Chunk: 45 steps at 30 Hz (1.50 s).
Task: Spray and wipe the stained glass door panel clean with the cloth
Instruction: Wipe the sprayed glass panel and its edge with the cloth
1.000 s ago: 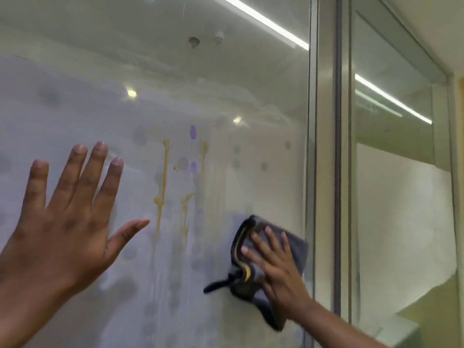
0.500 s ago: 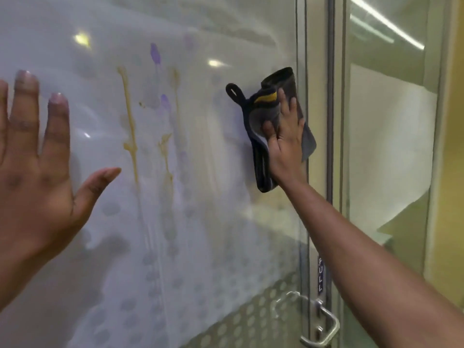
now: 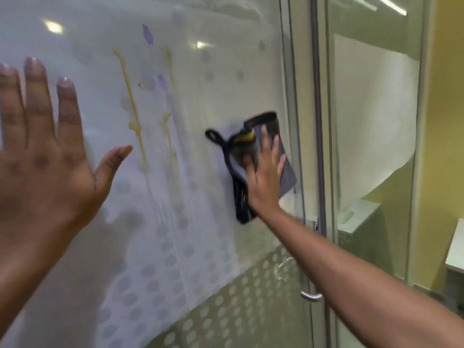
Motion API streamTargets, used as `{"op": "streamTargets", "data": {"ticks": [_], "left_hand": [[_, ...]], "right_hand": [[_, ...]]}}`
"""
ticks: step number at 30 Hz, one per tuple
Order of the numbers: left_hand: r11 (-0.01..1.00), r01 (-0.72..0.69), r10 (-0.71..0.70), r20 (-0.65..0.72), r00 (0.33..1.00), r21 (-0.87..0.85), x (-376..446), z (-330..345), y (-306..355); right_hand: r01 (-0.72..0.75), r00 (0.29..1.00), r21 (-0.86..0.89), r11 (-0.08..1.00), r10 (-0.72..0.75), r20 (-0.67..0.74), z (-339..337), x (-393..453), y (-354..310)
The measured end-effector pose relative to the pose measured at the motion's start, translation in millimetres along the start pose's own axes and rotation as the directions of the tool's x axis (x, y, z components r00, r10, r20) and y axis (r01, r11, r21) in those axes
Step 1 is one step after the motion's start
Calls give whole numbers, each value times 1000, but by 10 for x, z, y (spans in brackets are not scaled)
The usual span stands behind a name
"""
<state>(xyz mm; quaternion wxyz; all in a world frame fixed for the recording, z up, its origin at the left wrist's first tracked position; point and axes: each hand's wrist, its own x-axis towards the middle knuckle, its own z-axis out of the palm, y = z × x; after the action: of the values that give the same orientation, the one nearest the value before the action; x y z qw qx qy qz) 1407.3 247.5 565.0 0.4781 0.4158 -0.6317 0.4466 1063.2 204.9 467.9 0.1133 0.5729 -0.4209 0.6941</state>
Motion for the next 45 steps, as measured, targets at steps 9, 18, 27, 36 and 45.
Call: {"op": "streamTargets", "data": {"ticks": [9, 18, 27, 36, 45], "left_hand": [[976, -77, 68, 51, 996, 203, -9, -451, 385], [930, -104, 70, 110, 991, 353, -16, -624, 536], [949, -114, 90, 93, 992, 294, -14, -642, 534], [963, -107, 91, 77, 993, 246, -7, -665, 552], [953, -94, 68, 99, 993, 288, -3, -692, 592]], "right_hand": [[-10, 997, 91, 996, 17, -74, 169, -97, -359], [-50, 995, 28, 998, 47, 93, -68, -1088, 347], [-560, 782, 197, 805, 592, -196, 253, -764, -184], [-180, 984, 119, 977, 178, 28, -13, -1334, 324], [-467, 806, 259, 845, 527, -267, 430, -1490, -438]]}}
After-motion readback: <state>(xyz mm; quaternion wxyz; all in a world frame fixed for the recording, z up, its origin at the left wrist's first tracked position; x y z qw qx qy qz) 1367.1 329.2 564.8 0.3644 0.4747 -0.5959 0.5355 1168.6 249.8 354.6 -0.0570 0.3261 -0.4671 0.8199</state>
